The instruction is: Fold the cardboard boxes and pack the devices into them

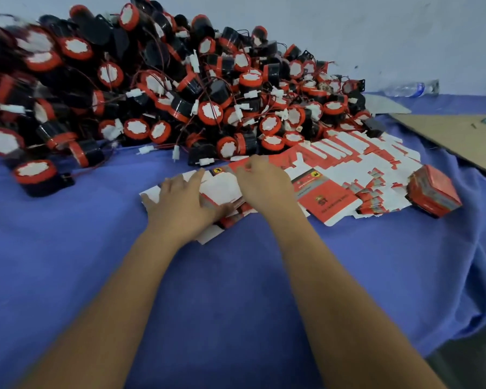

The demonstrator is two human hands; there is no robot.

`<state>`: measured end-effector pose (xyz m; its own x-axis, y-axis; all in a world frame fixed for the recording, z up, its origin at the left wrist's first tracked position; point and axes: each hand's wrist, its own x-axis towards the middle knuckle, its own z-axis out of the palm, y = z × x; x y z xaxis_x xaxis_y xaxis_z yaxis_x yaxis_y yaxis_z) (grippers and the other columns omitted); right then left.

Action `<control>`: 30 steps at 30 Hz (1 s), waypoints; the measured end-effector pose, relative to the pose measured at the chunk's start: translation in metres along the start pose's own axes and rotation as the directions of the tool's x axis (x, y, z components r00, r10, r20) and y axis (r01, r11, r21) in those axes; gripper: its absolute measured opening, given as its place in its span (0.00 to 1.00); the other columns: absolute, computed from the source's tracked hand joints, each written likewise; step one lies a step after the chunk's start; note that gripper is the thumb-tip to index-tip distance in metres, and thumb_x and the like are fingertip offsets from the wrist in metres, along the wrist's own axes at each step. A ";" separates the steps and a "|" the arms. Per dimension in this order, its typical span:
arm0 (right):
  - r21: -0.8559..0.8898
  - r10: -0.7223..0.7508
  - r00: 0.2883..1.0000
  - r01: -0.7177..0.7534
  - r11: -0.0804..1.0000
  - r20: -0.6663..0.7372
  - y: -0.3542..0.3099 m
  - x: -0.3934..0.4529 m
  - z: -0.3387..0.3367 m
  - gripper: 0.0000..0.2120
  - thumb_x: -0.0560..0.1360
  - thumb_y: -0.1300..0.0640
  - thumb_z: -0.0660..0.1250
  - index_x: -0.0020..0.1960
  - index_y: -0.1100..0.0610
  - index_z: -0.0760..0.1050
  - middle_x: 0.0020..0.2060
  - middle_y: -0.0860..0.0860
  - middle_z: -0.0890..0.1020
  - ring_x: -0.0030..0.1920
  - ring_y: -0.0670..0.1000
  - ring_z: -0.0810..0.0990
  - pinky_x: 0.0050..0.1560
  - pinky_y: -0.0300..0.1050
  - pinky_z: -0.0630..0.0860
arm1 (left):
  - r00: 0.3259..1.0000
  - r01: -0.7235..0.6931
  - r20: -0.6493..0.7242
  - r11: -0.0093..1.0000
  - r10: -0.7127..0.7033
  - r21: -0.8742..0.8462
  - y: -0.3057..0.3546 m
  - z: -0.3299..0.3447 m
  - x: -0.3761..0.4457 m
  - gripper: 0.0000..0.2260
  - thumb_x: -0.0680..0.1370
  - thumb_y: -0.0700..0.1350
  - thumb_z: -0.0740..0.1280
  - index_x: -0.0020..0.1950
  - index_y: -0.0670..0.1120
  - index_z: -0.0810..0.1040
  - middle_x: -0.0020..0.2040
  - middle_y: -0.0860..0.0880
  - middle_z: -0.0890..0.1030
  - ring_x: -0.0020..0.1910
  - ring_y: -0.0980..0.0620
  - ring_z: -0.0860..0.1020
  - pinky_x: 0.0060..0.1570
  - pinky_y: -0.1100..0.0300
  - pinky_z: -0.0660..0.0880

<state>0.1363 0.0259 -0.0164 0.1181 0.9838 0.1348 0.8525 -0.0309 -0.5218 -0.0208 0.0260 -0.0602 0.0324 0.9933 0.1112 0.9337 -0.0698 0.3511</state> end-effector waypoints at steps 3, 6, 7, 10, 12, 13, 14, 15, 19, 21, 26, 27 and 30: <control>0.039 0.033 0.996 -0.030 0.999 -0.083 0.007 0.001 0.008 0.18 0.81 0.51 0.56 0.63 0.60 0.73 0.57 0.60 0.78 0.58 0.62 0.75 0.58 0.55 0.72 | 0.994 0.016 -0.108 0.992 -0.030 -0.128 -0.009 0.000 0.000 0.43 0.62 0.79 0.58 0.72 0.58 0.69 0.72 0.53 0.71 0.72 0.48 0.65 0.66 0.48 0.57; -0.003 -0.032 0.979 0.032 0.999 -0.201 0.014 -0.006 0.019 0.16 0.81 0.53 0.57 0.64 0.60 0.75 0.55 0.58 0.78 0.56 0.61 0.74 0.55 0.53 0.70 | 0.991 0.094 -0.083 0.984 -0.108 -0.150 -0.005 -0.003 0.004 0.37 0.64 0.78 0.63 0.68 0.61 0.74 0.73 0.54 0.71 0.74 0.51 0.64 0.71 0.44 0.53; -0.040 -0.072 0.971 0.065 0.997 -0.228 0.017 -0.008 0.022 0.16 0.80 0.53 0.59 0.64 0.59 0.75 0.55 0.58 0.78 0.56 0.60 0.74 0.57 0.52 0.69 | 0.991 0.113 -0.061 0.985 -0.122 -0.129 -0.003 -0.003 0.005 0.35 0.66 0.77 0.64 0.68 0.61 0.75 0.74 0.54 0.70 0.75 0.52 0.62 0.74 0.39 0.48; -0.122 -0.230 0.942 0.206 0.971 -0.245 0.021 -0.012 0.025 0.18 0.79 0.52 0.62 0.67 0.55 0.74 0.62 0.55 0.76 0.64 0.58 0.71 0.67 0.50 0.60 | 0.986 0.113 -0.103 0.977 -0.134 -0.183 0.002 -0.003 0.003 0.27 0.72 0.74 0.58 0.65 0.63 0.76 0.69 0.57 0.73 0.76 0.53 0.61 0.73 0.31 0.41; -0.104 -0.332 0.922 0.317 0.943 -0.197 0.018 -0.013 0.026 0.18 0.78 0.53 0.63 0.67 0.54 0.75 0.64 0.52 0.75 0.66 0.56 0.69 0.69 0.49 0.57 | 0.962 0.182 -0.155 0.950 -0.226 -0.254 0.002 -0.004 0.000 0.23 0.75 0.68 0.50 0.60 0.64 0.78 0.73 0.54 0.70 0.80 0.48 0.53 0.71 0.29 0.35; -0.090 -0.361 0.918 0.351 0.932 -0.166 0.016 -0.014 0.026 0.18 0.78 0.54 0.63 0.67 0.53 0.75 0.65 0.52 0.75 0.67 0.55 0.68 0.69 0.48 0.57 | 0.942 0.245 -0.160 0.931 -0.295 -0.271 0.000 -0.006 -0.002 0.24 0.76 0.65 0.47 0.61 0.63 0.77 0.78 0.50 0.65 0.81 0.46 0.47 0.71 0.30 0.34; -0.084 -0.379 0.915 0.371 0.925 -0.137 0.014 -0.016 0.028 0.17 0.79 0.54 0.63 0.67 0.53 0.75 0.65 0.51 0.75 0.67 0.54 0.68 0.68 0.47 0.56 | 0.921 0.309 -0.149 0.907 -0.361 -0.286 -0.002 -0.007 -0.004 0.24 0.78 0.61 0.46 0.65 0.60 0.76 0.79 0.46 0.61 0.81 0.43 0.43 0.72 0.32 0.34; -0.084 -0.390 0.914 0.382 0.920 -0.112 0.012 -0.017 0.029 0.17 0.79 0.53 0.63 0.67 0.53 0.75 0.65 0.50 0.75 0.67 0.54 0.67 0.68 0.46 0.57 | 0.904 0.352 -0.132 0.884 -0.406 -0.307 -0.004 -0.008 -0.004 0.24 0.80 0.58 0.47 0.70 0.56 0.73 0.79 0.45 0.61 0.80 0.42 0.43 0.73 0.33 0.34; -0.102 -0.417 0.909 0.414 0.905 -0.014 0.005 -0.024 0.034 0.19 0.79 0.41 0.62 0.64 0.50 0.77 0.60 0.49 0.78 0.62 0.54 0.69 0.65 0.48 0.62 | 0.898 0.352 -0.129 0.861 -0.421 -0.368 -0.007 -0.012 -0.004 0.21 0.84 0.53 0.49 0.71 0.50 0.72 0.73 0.41 0.70 0.78 0.39 0.54 0.75 0.36 0.41; -0.162 -0.409 0.910 0.416 0.895 0.076 0.001 -0.027 0.036 0.26 0.74 0.33 0.61 0.65 0.47 0.75 0.61 0.49 0.75 0.62 0.55 0.68 0.65 0.51 0.61 | 0.891 0.343 -0.167 0.867 -0.422 -0.361 -0.009 -0.014 -0.003 0.20 0.84 0.51 0.49 0.66 0.46 0.75 0.68 0.38 0.74 0.72 0.37 0.64 0.74 0.40 0.53; -0.165 -0.408 0.903 0.427 0.889 0.137 -0.003 -0.029 0.035 0.33 0.70 0.30 0.64 0.69 0.45 0.70 0.65 0.49 0.72 0.67 0.54 0.67 0.67 0.53 0.58 | 0.820 0.109 -0.266 0.595 -0.506 -0.796 -0.018 -0.021 -0.005 0.10 0.81 0.46 0.58 0.50 0.52 0.80 0.56 0.49 0.80 0.46 0.54 0.75 0.39 0.63 0.70; -0.149 -0.408 0.901 0.428 0.892 0.144 -0.002 -0.029 0.034 0.33 0.70 0.30 0.65 0.70 0.45 0.69 0.66 0.49 0.71 0.68 0.54 0.66 0.68 0.53 0.58 | 0.810 0.071 -0.247 0.508 -0.532 -0.858 -0.020 -0.022 -0.005 0.10 0.81 0.44 0.60 0.52 0.52 0.81 0.52 0.52 0.81 0.41 0.60 0.76 0.36 0.66 0.71; -0.108 -0.393 0.901 0.416 0.903 0.181 -0.004 -0.029 0.029 0.33 0.72 0.33 0.63 0.72 0.47 0.68 0.70 0.51 0.70 0.72 0.56 0.64 0.72 0.54 0.58 | 0.813 0.006 -0.172 0.302 -0.557 -0.953 -0.023 -0.024 -0.004 0.11 0.79 0.37 0.64 0.56 0.49 0.82 0.50 0.56 0.83 0.42 0.66 0.79 0.41 0.72 0.76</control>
<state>0.1146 0.0024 -0.0432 -0.3213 0.9309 0.1738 0.8741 0.3621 -0.3237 -0.0511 0.0214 -0.0469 -0.5550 0.8301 0.0545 -0.0574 -0.1035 0.9930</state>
